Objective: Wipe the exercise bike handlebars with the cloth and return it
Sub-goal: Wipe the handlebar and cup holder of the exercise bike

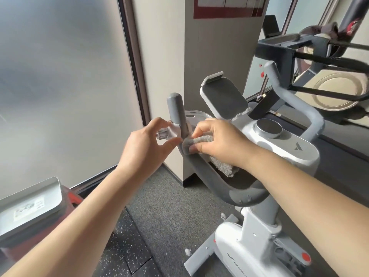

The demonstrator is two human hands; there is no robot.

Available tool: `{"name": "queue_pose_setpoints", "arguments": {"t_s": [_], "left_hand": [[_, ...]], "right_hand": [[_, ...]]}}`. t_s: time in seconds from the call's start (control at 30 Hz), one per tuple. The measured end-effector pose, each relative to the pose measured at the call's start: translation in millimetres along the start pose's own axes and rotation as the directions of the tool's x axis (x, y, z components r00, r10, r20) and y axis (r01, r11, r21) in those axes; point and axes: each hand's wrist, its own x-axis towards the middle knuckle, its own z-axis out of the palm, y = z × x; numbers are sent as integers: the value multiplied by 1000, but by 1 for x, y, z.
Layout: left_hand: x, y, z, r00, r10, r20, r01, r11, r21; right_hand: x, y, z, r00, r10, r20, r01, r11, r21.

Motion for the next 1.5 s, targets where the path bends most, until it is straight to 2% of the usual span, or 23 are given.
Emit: {"name": "queue_pose_setpoints", "arguments": {"t_s": [0.03, 0.1, 0.2, 0.33, 0.4, 0.5, 0.57, 0.63, 0.73, 0.8, 0.83, 0.87, 1.0, 1.07, 1.23, 1.3, 1.4, 1.43, 1.5], "left_hand": [[0, 2, 1, 1000, -6, -20, 7, 1000, 14], [0, 5, 4, 999, -12, -52, 15, 998, 59], [0, 12, 8, 995, -18, -96, 28, 994, 105], [-4, 19, 14, 991, -63, -116, 74, 992, 99], [-8, 21, 17, 991, -66, -118, 79, 991, 109], [-11, 20, 21, 990, -71, -120, 89, 986, 145], [-10, 18, 23, 988, -100, -117, 119, 979, 164], [-10, 18, 24, 985, -136, -110, 152, 976, 157], [-13, 23, 28, 976, -182, -120, 199, 969, 145], [-15, 27, 33, 969, -202, -141, 221, 966, 133], [-16, 29, 35, 966, -208, -150, 228, 966, 126], [-17, 29, 37, 964, -212, -158, 232, 965, 124], [-24, 30, 43, 966, -213, -149, 231, 965, 123], [-29, 31, 46, 970, -211, -117, 226, 965, 130], [-49, 41, 53, 976, -202, -84, 210, 971, 115], [-57, 42, 54, 982, -168, -91, 178, 978, 113], [-64, 37, 52, 993, -95, -70, 107, 975, 196], [-65, 36, 50, 996, -64, -59, 77, 968, 237], [-68, 36, 48, 999, 1, -51, 15, 952, 307]], "right_hand": [[6, -2, 3, 998, -29, -57, 30, 999, 13], [14, -1, 8, 997, -71, -35, 73, 994, 83], [7, 13, 1, 981, -92, 170, 75, 991, 106], [-9, 27, -18, 884, -111, 454, 73, 992, 100], [-3, 25, -19, 890, -135, 435, 112, 991, 79], [14, 15, -11, 958, -187, 218, 185, 982, 32], [19, 14, -9, 954, -210, 212, 205, 978, 47], [16, 21, -14, 917, -227, 327, 209, 974, 90], [-1, 35, -26, 806, -276, 524, 215, 961, 175], [-10, 44, -30, 742, -308, 596, 223, 951, 213], [-11, 47, -31, 736, -313, 600, 225, 949, 219], [-10, 48, -29, 751, -320, 577, 236, 947, 218], [-1, 41, -13, 874, -353, 334, 275, 926, 257], [0, 41, -11, 874, -341, 347, 256, 929, 268], [-20, 60, -31, 760, -276, 588, 182, 960, 215], [-26, 63, -29, 802, -261, 537, 172, 962, 212], [-24, 56, -17, 909, -261, 325, 198, 956, 216], [-23, 53, -14, 922, -257, 289, 192, 952, 237], [-23, 49, -13, 917, -245, 313, 164, 950, 264]]}}
